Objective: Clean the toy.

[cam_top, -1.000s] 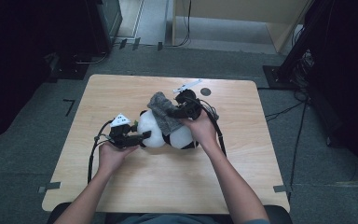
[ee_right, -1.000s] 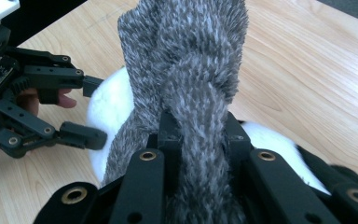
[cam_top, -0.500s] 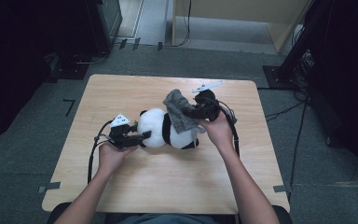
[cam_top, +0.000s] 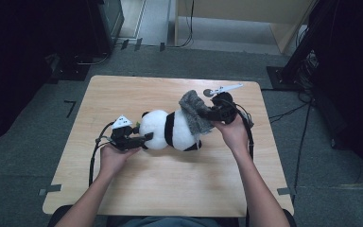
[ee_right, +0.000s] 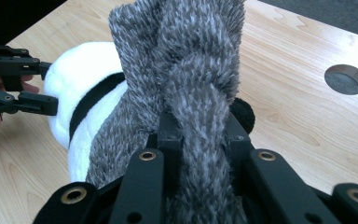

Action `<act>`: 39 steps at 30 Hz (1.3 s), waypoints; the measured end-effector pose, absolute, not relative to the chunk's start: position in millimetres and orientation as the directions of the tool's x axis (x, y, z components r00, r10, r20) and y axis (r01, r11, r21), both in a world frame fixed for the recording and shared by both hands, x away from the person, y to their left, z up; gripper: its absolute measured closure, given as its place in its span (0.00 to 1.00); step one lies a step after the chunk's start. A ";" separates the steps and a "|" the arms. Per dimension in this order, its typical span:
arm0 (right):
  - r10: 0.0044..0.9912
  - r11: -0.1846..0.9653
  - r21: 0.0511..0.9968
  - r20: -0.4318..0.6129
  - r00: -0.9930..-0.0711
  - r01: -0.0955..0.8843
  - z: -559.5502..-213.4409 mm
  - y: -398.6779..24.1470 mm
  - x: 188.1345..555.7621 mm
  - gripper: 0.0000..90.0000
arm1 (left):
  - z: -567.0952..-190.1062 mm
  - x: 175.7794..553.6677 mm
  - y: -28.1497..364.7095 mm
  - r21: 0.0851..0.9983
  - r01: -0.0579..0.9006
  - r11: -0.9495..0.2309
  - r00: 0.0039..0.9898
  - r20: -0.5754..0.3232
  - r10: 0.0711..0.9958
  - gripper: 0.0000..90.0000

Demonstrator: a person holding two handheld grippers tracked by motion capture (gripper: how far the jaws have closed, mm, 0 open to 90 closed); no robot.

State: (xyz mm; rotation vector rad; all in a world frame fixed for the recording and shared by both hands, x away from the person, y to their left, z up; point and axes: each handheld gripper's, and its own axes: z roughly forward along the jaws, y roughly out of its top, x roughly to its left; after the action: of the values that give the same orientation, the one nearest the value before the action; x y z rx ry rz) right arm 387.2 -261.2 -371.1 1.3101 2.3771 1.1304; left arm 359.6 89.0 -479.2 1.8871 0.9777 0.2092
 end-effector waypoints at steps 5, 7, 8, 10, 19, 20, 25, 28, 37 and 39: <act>0.775 0.294 0.723 0.202 -0.599 0.625 -366.7 -260.5 385.1 0.85 | -479.2 359.5 89.2 0.815 0.538 -0.215 0.664 -0.253 0.704 0.45; 0.766 0.285 0.730 0.215 -0.605 0.621 -362.8 -258.2 384.2 0.85 | -479.3 359.6 89.2 0.815 0.539 -0.213 0.663 -0.255 0.704 0.45; 0.761 0.284 0.733 0.221 -0.611 0.619 -360.8 -256.3 383.9 0.85 | -479.5 359.7 89.2 0.816 0.539 -0.210 0.663 -0.257 0.703 0.45; 0.750 0.290 0.736 0.223 -0.623 0.612 -357.0 -250.7 383.2 0.85 | -479.5 359.7 89.2 0.815 0.539 -0.210 0.662 -0.257 0.704 0.45; 0.690 0.330 0.748 0.226 -0.688 0.576 -345.3 -211.2 386.1 0.85 | -479.2 359.5 88.8 0.816 0.540 -0.208 0.660 -0.257 0.706 0.45; 0.681 0.336 0.748 0.227 -0.696 0.573 -345.4 -205.8 387.2 0.85 | -479.2 359.5 88.7 0.815 0.540 -0.209 0.660 -0.256 0.706 0.45; 0.650 0.357 0.746 0.235 -0.723 0.563 -347.2 -180.0 392.6 0.85 | -479.4 359.7 89.1 0.817 0.537 -0.210 0.662 -0.254 0.705 0.45; 0.639 0.359 0.745 0.243 -0.730 0.563 -349.2 -166.8 396.6 0.85 | -479.5 359.7 89.2 0.817 0.536 -0.210 0.663 -0.254 0.705 0.45; 0.628 0.390 0.707 0.265 -0.732 0.591 -371.0 -133.7 411.5 0.85 | -479.3 359.9 89.7 0.817 0.535 -0.216 0.666 -0.251 0.703 0.45; 0.635 0.418 0.690 0.244 -0.733 0.591 -377.2 -128.6 413.6 0.85 | -479.3 359.8 89.8 0.816 0.536 -0.217 0.666 -0.251 0.703 0.45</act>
State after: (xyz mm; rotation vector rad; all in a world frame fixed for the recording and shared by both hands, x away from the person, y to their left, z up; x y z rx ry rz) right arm 413.6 -128.6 -377.2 1.1249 2.5987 1.2294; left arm 359.8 89.8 -479.3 1.8898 0.9736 0.2108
